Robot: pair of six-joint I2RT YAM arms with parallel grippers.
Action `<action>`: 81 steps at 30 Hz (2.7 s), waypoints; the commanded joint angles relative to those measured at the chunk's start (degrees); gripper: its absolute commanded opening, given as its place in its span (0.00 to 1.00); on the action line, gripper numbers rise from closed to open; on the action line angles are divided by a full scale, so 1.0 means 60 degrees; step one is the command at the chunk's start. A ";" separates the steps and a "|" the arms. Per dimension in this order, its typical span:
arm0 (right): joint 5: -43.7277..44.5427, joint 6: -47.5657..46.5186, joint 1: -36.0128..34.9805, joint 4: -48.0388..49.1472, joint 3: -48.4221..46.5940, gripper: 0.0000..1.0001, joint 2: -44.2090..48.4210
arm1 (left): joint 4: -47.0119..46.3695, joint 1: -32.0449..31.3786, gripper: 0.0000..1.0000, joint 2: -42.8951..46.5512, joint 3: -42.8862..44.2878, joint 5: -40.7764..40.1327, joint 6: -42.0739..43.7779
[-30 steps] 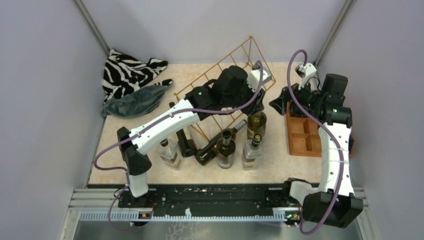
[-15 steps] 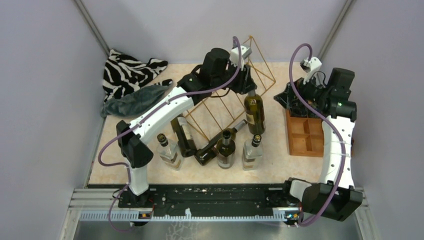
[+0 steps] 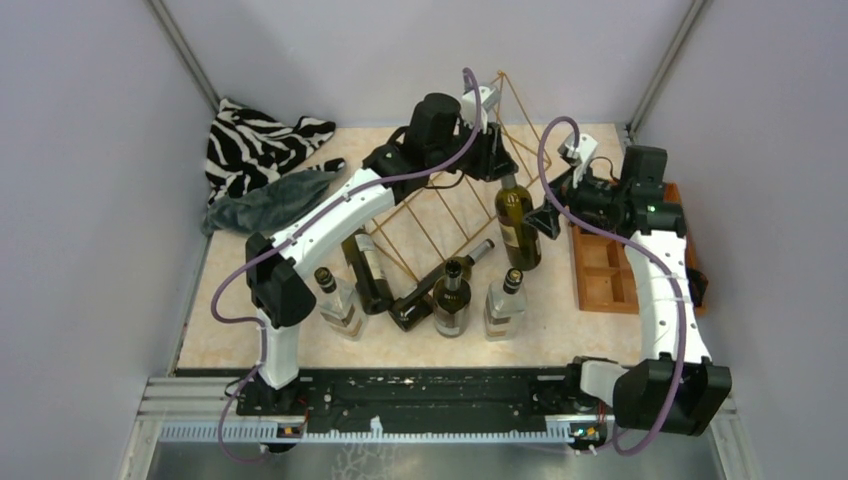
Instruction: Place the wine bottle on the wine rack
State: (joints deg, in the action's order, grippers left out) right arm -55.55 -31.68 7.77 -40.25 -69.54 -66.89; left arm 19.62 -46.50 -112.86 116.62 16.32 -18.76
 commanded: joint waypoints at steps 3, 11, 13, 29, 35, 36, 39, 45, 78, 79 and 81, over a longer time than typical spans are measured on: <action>0.0716 0.0489 -0.0226 0.1871 0.0597 0.98 -0.0152 | -0.1385 0.0096 0.00 0.0049 0.0713 0.0351 -0.0700; 0.0055 0.0911 -0.0467 0.3584 0.1956 0.98 -0.0124 | -0.1763 0.0200 0.00 0.0003 0.0713 0.0370 -0.1203; -0.0084 0.0916 -0.0570 0.3933 0.2220 0.98 -0.0096 | -0.1864 0.0209 0.00 -0.0024 0.0705 0.0414 -0.1323; 0.0111 0.1441 -0.1106 0.6286 0.2956 0.87 -0.0451 | -0.2493 0.0232 0.00 -0.0176 0.0413 0.0825 -0.2219; 0.0392 0.1436 -0.1236 0.6306 0.2986 0.86 -0.0495 | -0.2664 0.0234 0.00 -0.0138 0.0267 0.0840 -0.2349; 0.0432 0.1453 -0.1236 0.6306 0.2990 0.85 -0.0509 | -0.2681 0.0235 0.00 -0.0124 0.0237 0.0844 -0.2351; 0.0455 0.1526 -0.1236 0.6293 0.3004 0.83 -0.0547 | -0.2752 0.0235 0.00 -0.0103 0.0161 0.0864 -0.2383; 0.0350 0.1553 -0.1237 0.6092 0.2966 0.65 -0.0577 | -0.2797 0.0232 0.00 -0.0065 0.0027 0.0894 -0.2410; 0.0131 0.1968 -0.0153 0.5518 0.1396 0.00 -0.1287 | -0.3008 0.0455 0.93 0.2541 -0.2307 -0.0175 -0.0413; 0.0247 0.1885 -0.0152 0.5364 0.1129 0.00 -0.1471 | -0.2999 0.0455 0.93 0.2781 -0.2520 -0.0197 -0.0208; 0.0510 0.1745 -0.0151 0.5127 0.0564 0.00 -0.1899 | -0.2946 0.0455 0.93 0.3310 -0.2997 -0.0238 0.0219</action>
State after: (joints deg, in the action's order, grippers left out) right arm -53.10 -19.44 6.57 -11.75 -56.47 -76.16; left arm 2.94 -43.99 -99.50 102.02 16.03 -24.14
